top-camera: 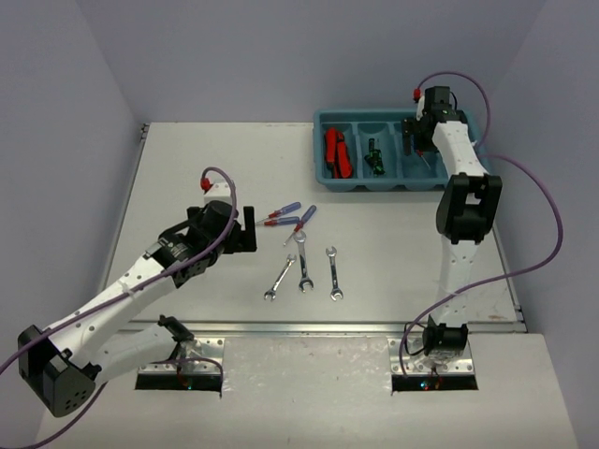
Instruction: Sort the tools into containers
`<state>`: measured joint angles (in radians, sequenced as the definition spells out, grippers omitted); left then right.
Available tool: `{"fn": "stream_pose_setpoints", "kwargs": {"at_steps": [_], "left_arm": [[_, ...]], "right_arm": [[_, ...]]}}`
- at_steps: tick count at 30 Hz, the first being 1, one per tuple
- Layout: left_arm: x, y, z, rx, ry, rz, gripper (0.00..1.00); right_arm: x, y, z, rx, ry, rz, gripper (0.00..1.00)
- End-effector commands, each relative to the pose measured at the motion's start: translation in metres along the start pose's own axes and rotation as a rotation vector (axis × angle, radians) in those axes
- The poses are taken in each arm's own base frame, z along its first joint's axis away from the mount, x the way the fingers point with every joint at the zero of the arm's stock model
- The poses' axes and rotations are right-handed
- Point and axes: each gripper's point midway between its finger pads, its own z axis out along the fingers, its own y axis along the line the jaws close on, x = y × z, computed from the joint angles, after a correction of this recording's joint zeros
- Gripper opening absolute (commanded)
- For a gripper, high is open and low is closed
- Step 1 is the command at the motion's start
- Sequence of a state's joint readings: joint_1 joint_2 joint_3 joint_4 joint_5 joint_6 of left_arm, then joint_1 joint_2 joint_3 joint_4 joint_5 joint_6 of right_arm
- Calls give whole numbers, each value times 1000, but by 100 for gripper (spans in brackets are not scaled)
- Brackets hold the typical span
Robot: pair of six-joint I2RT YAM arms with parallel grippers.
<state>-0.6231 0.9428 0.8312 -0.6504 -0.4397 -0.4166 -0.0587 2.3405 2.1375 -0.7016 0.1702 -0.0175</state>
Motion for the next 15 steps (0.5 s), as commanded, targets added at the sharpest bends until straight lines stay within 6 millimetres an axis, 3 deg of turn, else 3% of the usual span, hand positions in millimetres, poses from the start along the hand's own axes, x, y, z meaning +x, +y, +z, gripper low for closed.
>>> {"fn": "stream_pose_setpoints", "kwargs": {"at_steps": [1, 3, 5, 7, 11, 13, 15], "left_arm": [[-20, -29, 9, 76, -19, -42, 100], [-19, -47, 22, 110, 25, -59, 100], [-21, -59, 30, 129, 45, -67, 100], [-28, -74, 41, 162, 51, -83, 100], [-37, -93, 71, 144, 103, -32, 100], [-48, -105, 89, 124, 134, 19, 100], [-46, -113, 108, 112, 173, 67, 100]], "right_arm": [[-66, 4, -66, -52, -194, 86, 80], [-78, 16, -95, -100, -243, 110, 80], [-79, 29, -109, -140, -253, 120, 80], [-79, 64, -150, -227, -279, 121, 79], [-44, 111, -188, -359, -264, 103, 80], [-11, 138, -206, -459, -250, 86, 80], [4, 150, -232, -552, -273, 93, 80]]}}
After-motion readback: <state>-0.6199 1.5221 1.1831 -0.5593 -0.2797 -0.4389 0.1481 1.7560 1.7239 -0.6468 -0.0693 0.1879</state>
